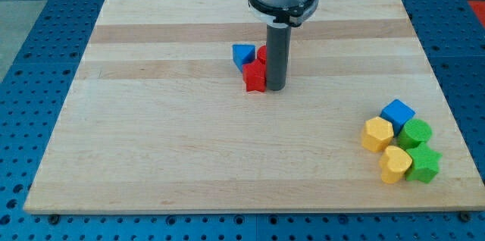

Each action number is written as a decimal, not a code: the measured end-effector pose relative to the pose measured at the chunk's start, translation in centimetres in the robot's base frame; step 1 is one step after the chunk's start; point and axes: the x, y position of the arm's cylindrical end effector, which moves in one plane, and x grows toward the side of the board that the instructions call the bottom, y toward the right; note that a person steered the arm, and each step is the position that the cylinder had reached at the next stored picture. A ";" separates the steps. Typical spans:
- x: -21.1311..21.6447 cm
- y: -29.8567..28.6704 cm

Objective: Move your arm towards the center right

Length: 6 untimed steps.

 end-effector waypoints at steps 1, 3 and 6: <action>0.0 0.0; -1.1 5.7; 0.3 23.0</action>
